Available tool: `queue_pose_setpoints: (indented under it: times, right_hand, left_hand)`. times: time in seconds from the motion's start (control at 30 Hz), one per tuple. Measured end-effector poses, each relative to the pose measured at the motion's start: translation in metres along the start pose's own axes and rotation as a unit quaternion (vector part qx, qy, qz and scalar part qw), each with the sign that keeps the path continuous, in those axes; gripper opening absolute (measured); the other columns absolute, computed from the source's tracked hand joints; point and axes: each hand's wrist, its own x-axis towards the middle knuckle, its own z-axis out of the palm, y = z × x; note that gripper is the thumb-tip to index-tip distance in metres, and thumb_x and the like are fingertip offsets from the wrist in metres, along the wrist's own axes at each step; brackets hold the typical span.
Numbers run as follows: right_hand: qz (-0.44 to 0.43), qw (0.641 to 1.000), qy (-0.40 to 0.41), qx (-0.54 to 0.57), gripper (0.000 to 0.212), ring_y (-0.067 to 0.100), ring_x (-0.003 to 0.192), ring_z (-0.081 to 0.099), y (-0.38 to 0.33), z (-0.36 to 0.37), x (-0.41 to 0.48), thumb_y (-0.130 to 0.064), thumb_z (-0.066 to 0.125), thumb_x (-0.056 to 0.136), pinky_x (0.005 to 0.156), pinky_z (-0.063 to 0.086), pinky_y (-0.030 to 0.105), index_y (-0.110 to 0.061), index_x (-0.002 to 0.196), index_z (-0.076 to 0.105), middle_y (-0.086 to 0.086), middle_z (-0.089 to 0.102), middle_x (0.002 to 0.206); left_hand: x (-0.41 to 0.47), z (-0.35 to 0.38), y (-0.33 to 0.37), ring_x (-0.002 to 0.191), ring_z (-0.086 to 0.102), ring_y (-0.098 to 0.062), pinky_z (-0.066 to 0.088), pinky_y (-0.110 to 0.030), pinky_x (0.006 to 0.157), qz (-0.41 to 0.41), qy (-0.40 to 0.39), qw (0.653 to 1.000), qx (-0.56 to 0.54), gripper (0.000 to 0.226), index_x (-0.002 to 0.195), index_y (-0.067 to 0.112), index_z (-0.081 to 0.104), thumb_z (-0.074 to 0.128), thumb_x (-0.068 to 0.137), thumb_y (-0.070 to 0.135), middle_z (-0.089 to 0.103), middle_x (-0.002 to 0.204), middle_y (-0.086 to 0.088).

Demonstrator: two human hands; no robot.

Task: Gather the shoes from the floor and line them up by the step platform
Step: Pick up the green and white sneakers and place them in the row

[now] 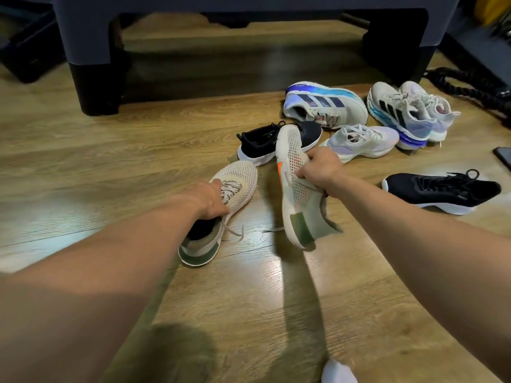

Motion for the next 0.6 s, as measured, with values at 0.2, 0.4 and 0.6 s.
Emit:
queue_pose_setpoints:
  times: [0.2, 0.4, 0.6]
  right_hand:
    - [-0.093, 0.966, 0.012, -0.241, 0.027, 0.027, 0.086, 0.057, -0.006, 0.027, -0.01, -0.016, 0.061, 0.085, 0.069, 0.05, 0.035, -0.009, 0.109, 0.053, 0.011, 0.063, 0.101]
    - [-0.17, 0.966, -0.046, -0.19, 0.036, 0.021, 0.086, 0.055, -0.008, 0.058, -0.017, -0.032, 0.066, 0.086, 0.069, 0.043, 0.031, -0.015, 0.113, 0.049, 0.003, 0.058, 0.094]
    - [0.008, 0.933, -0.302, -0.194, 0.043, 0.018, 0.067, 0.068, -0.009, 0.022, -0.015, -0.05, 0.06, 0.088, 0.052, 0.053, 0.026, -0.007, 0.083, 0.067, 0.008, 0.07, 0.078]
  left_hand:
    - [0.0, 0.001, -0.008, 0.109, 0.055, -0.03, 0.047, -0.042, 0.091, 0.038, 0.007, 0.999, -0.005, 0.072, 0.135, 0.013, 0.038, 0.054, 0.085, 0.063, 0.055, 0.127, -0.013]
    - [-0.004, 0.002, -0.022, 0.101, 0.056, -0.025, 0.049, -0.039, 0.086, 0.068, 0.026, 0.995, -0.074, 0.07, 0.125, 0.015, 0.049, 0.062, 0.076, 0.064, 0.061, 0.116, -0.009]
    - [-0.016, 0.015, -0.024, 0.093, 0.052, -0.023, 0.048, -0.038, 0.074, 0.044, 0.133, 0.983, -0.116, 0.064, 0.109, 0.019, 0.039, 0.075, 0.07, 0.055, 0.053, 0.11, -0.008]
